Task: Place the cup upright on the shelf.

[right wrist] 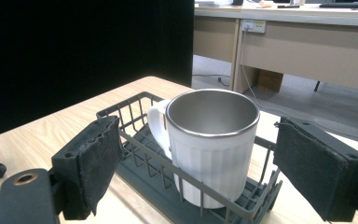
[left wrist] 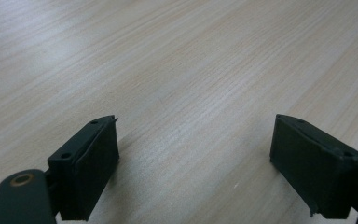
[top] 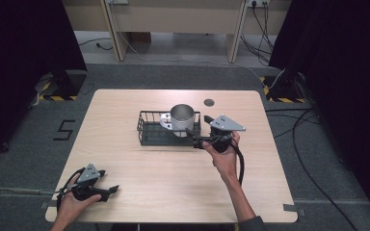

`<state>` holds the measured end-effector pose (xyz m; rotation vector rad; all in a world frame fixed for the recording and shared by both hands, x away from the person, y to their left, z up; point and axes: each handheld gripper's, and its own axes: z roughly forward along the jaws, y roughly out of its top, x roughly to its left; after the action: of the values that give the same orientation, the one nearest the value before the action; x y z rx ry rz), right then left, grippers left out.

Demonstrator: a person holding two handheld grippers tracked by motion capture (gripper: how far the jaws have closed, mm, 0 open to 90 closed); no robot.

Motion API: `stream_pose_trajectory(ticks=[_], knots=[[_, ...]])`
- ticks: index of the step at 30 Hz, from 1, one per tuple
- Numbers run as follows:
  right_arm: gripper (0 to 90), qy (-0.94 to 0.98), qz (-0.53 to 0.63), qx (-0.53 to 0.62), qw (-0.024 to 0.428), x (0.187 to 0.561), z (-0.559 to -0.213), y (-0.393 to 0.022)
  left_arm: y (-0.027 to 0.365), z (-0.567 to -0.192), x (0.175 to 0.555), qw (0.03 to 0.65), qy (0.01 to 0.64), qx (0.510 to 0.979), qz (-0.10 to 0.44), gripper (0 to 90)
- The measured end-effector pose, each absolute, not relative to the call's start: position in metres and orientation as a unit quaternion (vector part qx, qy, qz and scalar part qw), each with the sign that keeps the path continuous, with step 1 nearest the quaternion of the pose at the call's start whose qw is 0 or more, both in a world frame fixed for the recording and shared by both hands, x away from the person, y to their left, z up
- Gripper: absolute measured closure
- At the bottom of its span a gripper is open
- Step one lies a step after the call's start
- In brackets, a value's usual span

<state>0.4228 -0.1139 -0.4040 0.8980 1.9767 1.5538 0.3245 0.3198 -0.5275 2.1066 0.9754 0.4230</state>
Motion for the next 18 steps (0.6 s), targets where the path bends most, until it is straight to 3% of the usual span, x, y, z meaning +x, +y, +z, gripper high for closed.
stream_pose_trajectory(ticks=[18], knots=[[15.2, 0.728, 0.555, 0.326, 0.237, 0.403, -0.415, -0.124, 0.320, -0.527, 0.324, 0.381, 0.382, 0.825, 0.166, 14.5]])
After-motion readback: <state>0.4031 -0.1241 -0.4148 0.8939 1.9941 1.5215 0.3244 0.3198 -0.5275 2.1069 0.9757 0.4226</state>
